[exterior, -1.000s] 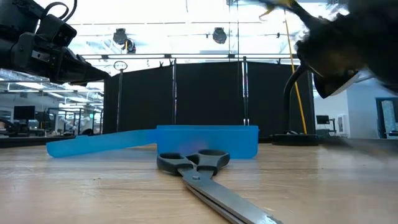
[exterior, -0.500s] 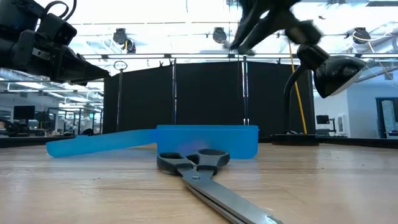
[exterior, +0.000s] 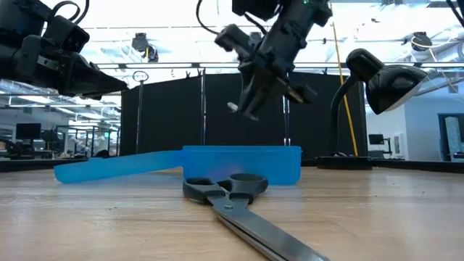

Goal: Pick & place school supplies into a supply box
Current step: Put the black pen into the blue pencil box

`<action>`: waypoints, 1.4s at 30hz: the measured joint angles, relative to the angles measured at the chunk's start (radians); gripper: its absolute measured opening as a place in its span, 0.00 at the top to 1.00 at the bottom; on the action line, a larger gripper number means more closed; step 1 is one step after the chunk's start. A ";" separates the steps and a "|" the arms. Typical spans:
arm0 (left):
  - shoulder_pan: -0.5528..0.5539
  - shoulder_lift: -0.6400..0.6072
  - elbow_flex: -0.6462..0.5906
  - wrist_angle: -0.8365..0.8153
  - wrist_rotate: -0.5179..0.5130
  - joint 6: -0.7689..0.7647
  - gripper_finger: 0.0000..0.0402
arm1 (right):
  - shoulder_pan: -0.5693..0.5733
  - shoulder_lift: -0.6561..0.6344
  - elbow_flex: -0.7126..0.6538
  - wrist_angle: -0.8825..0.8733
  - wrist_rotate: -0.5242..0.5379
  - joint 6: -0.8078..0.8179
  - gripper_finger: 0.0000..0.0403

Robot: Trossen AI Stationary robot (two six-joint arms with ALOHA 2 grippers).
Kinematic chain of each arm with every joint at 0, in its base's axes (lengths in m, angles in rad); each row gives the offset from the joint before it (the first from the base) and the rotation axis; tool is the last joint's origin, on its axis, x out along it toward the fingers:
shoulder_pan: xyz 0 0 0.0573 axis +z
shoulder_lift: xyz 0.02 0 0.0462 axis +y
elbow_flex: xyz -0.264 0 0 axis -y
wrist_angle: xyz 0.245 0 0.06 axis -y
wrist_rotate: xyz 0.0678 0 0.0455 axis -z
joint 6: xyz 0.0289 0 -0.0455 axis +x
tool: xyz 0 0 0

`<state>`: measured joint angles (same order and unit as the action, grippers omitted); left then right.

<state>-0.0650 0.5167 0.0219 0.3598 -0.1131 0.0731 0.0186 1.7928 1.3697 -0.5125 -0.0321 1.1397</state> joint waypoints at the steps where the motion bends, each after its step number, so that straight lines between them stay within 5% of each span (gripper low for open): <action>1: 0.000 0.000 0.000 0.000 0.000 0.000 0.91 | -0.004 0.006 0.000 -0.003 -0.004 0.000 0.95; 29: -0.001 0.000 0.000 0.011 0.010 -0.004 0.91 | -0.031 0.159 0.002 -0.072 -0.070 0.157 0.95; 42: -0.001 0.000 0.000 0.011 0.011 -0.019 0.91 | -0.031 0.159 0.002 -0.068 -0.077 0.166 0.78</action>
<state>-0.0658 0.5167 0.0216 0.3706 -0.1017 0.0542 -0.0120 1.9514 1.3712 -0.5804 -0.1093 1.3052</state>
